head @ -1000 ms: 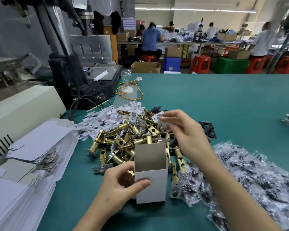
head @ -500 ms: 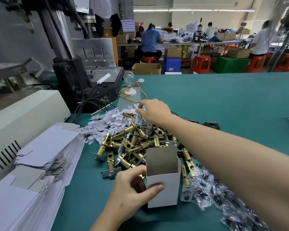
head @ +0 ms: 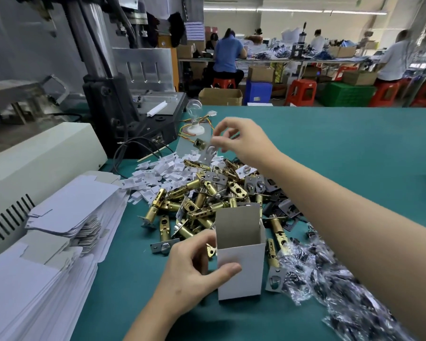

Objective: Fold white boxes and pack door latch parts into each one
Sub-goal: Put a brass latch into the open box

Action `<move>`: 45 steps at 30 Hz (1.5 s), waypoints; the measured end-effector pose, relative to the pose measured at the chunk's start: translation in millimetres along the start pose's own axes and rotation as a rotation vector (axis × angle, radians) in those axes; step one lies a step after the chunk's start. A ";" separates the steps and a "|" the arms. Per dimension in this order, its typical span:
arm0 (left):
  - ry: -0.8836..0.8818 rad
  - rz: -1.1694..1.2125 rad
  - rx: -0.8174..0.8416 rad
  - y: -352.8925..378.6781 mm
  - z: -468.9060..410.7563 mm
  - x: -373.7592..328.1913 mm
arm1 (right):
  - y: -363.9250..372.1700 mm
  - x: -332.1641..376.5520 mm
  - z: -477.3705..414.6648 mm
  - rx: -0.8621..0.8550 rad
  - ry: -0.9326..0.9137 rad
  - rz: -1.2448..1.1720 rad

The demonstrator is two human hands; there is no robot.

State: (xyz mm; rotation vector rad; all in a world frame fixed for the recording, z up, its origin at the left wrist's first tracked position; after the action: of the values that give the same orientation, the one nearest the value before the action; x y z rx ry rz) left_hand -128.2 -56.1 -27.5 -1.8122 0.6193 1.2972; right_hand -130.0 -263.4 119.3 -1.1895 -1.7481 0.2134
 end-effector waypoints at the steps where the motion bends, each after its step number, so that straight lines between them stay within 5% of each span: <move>1: 0.015 -0.013 -0.010 -0.3 1.1 -2.9 | -8.5 9.1 9.5 -0.038 -0.005 -0.091; 6: 0.059 -0.063 -0.079 -1.1 4.0 -12.2 | -43.2 47.2 70.0 -0.179 -0.097 -0.616; 9: 0.065 0.032 -0.125 -3.7 5.5 -14.1 | -52.4 60.0 102.9 -0.201 -0.137 -0.737; 24: 0.120 0.235 -0.245 13.1 8.5 -27.8 | -22.3 59.7 157.3 -0.127 -0.280 -0.482; 30: 0.068 0.392 -0.091 20.3 12.0 -30.0 | -15.6 51.0 166.5 -0.156 -0.274 -0.362; 45: 0.110 0.226 -0.058 12.0 11.7 -47.1 | -16.0 59.6 172.4 -0.101 -0.301 -0.180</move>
State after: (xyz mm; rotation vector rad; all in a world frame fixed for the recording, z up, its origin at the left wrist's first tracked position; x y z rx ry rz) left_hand -160.3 -56.0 10.7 -1.9129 0.8754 1.3814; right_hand -278.1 -164.2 77.4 -1.1063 -2.1400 0.2062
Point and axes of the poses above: each hand's wrist, its own z-axis away from the middle knuckle, its own y-axis out of the palm, x = y × z, the point moved 6 cm from there along -z, towards the middle knuckle, and after that the axes turned 12 degrees about -y, right-handed, at the moved point
